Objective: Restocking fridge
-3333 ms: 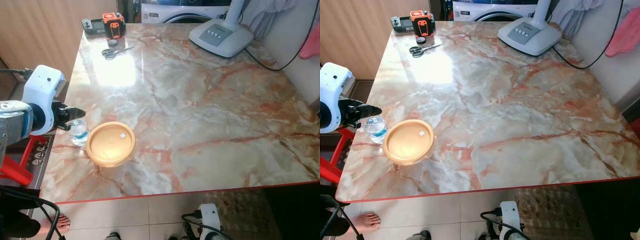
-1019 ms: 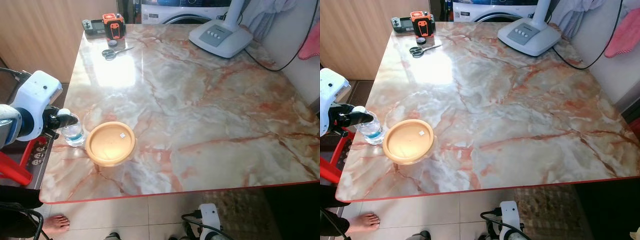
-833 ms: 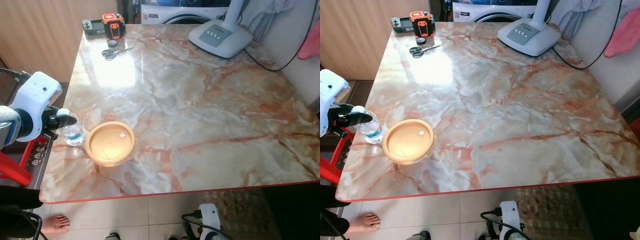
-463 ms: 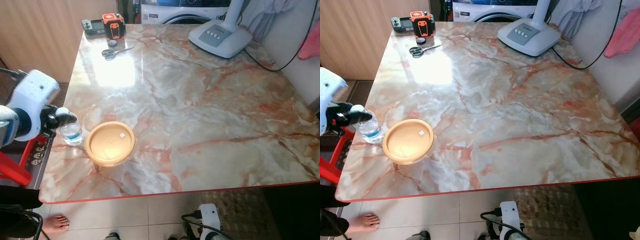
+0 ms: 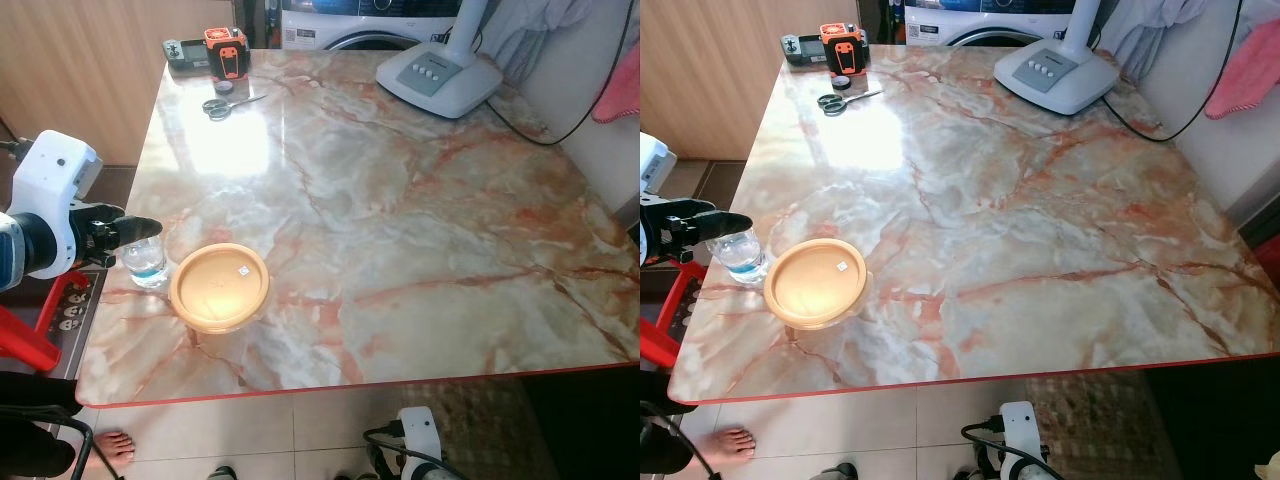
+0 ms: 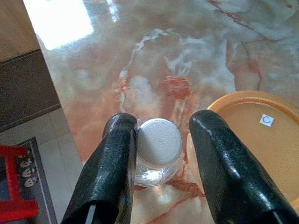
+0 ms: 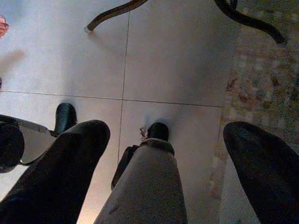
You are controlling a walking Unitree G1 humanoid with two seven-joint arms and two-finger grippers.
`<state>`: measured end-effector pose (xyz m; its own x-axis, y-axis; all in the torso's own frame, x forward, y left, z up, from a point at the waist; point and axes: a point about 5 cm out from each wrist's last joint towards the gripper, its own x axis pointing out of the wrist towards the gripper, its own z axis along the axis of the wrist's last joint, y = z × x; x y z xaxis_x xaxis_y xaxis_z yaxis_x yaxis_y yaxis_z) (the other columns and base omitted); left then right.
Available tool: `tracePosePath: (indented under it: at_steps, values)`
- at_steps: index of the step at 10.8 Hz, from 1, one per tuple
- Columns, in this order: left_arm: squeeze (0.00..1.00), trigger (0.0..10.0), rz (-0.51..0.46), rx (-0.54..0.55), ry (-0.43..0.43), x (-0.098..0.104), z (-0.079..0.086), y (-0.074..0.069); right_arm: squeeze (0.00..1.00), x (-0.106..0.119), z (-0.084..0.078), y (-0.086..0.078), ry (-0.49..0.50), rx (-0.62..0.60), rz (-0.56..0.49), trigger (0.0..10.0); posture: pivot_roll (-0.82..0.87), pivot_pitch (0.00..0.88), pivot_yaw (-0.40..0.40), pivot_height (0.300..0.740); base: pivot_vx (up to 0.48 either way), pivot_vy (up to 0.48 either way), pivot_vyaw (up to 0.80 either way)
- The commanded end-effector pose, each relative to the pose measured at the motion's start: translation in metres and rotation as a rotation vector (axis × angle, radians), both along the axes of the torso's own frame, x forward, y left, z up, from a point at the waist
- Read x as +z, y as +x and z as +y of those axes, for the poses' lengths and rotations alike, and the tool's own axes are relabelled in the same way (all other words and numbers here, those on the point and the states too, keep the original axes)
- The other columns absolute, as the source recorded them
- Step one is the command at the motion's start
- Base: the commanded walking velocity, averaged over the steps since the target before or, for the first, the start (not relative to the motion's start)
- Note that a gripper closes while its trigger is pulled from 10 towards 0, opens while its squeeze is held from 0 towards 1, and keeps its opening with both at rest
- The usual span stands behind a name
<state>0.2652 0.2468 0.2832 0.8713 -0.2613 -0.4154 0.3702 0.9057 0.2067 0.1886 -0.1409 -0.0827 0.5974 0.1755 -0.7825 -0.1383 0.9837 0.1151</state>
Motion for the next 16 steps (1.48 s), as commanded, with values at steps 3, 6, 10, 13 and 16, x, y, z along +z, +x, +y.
tracePosePath:
  at_steps: [3, 6, 10, 13, 16]
  values:
    - [1.0, 10.0, 0.004, -0.006, 0.008, 0.0, 0.006, -0.008, 0.0, -0.003, -0.004, -0.005, -0.008, 0.003, 0.028, 10.0, 0.05, 0.165, -0.104, 0.74, 0.0, 0.0, 0.0]
    - [1.0, 10.0, -0.011, 0.016, 0.025, 0.003, 0.01, -0.011, 0.0, -0.003, -0.004, -0.005, -0.009, 0.009, 0.027, 10.0, 0.05, 0.164, -0.109, 0.74, 0.0, 0.0, 0.0]
    - [0.0, 10.0, 0.002, 0.039, 0.034, -0.001, 0.015, -0.01, 0.0, -0.003, -0.004, -0.005, -0.009, 0.014, 0.028, 10.0, 0.05, 0.167, -0.109, 0.74, 0.0, 0.0, 0.0]
    - [0.0, 10.0, 0.002, 0.052, 0.035, 0.002, 0.02, -0.011, 0.0, -0.003, -0.006, -0.005, -0.013, 0.014, 0.03, 10.0, 0.05, 0.168, -0.112, 0.74, 0.0, 0.0, 0.0]
    - [0.0, 10.0, -0.014, 0.076, 0.053, 0.007, 0.026, -0.013, 0.0, -0.002, -0.007, -0.005, -0.013, 0.018, 0.029, 10.0, 0.05, 0.168, -0.115, 0.74, 0.0, 0.0, 0.0]
